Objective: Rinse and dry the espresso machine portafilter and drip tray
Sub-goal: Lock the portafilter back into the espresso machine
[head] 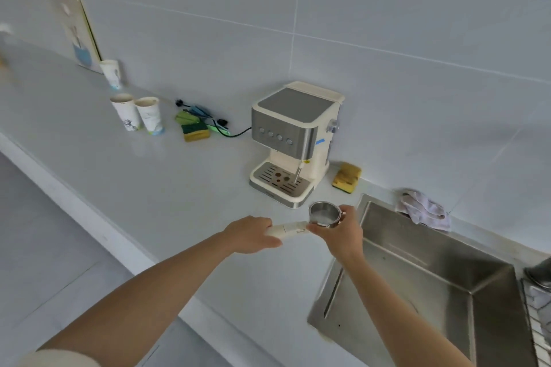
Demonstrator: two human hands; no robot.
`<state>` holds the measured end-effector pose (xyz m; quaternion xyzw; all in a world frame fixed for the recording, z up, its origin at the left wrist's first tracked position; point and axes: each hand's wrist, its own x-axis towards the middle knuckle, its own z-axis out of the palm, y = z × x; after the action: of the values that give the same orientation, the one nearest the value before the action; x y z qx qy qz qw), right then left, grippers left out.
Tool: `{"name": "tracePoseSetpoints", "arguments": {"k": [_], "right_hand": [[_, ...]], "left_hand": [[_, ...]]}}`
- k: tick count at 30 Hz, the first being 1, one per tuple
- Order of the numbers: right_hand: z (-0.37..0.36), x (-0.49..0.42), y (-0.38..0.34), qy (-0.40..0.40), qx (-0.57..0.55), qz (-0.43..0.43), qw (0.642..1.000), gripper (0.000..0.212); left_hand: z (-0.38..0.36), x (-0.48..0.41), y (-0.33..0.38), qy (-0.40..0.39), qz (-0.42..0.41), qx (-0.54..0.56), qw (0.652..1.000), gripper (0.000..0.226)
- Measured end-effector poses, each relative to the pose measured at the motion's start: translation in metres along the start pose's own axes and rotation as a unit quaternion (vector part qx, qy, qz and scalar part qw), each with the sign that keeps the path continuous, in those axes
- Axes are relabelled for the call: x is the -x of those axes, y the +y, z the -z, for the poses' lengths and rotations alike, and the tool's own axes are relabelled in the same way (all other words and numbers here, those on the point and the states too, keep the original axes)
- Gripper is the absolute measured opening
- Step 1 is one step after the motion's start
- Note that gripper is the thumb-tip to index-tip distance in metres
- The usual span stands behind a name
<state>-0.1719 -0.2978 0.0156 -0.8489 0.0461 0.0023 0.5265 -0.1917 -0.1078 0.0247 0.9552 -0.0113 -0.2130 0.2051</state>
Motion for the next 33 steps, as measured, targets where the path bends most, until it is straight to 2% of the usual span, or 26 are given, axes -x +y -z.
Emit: {"name": "tracePoseSetpoints", "arguments": {"k": [6,11,19,27,30,33], "right_hand": [[-0.070,0.008,-0.034,0.006,-0.010,-0.027,1.000,0.066],[-0.106,-0.012,-0.056,-0.011,0.005,-0.035,0.999,0.066],[-0.137,-0.079,-0.063,-0.022,0.014,-0.028,0.999,0.063],[-0.141,-0.117,-0.068,-0.055,0.103,-0.066,0.991,0.065],[-0.129,-0.114,-0.094,-0.017,0.150,-0.047,0.987,0.054],[-0.114,-0.111,-0.122,0.090,0.189,0.048,0.977,0.039]], "left_hand": [[0.035,0.007,-0.071,0.038,-0.038,-0.140,0.989,0.037],[0.057,-0.016,-0.113,0.066,-0.064,-0.207,0.974,0.038],[0.088,-0.087,-0.143,0.074,-0.064,-0.214,0.972,0.039],[0.101,-0.146,-0.165,0.056,-0.084,-0.213,0.972,0.040],[0.105,-0.168,-0.175,0.046,-0.091,-0.211,0.972,0.038],[0.112,-0.189,-0.183,0.049,-0.100,-0.193,0.975,0.036]]}}
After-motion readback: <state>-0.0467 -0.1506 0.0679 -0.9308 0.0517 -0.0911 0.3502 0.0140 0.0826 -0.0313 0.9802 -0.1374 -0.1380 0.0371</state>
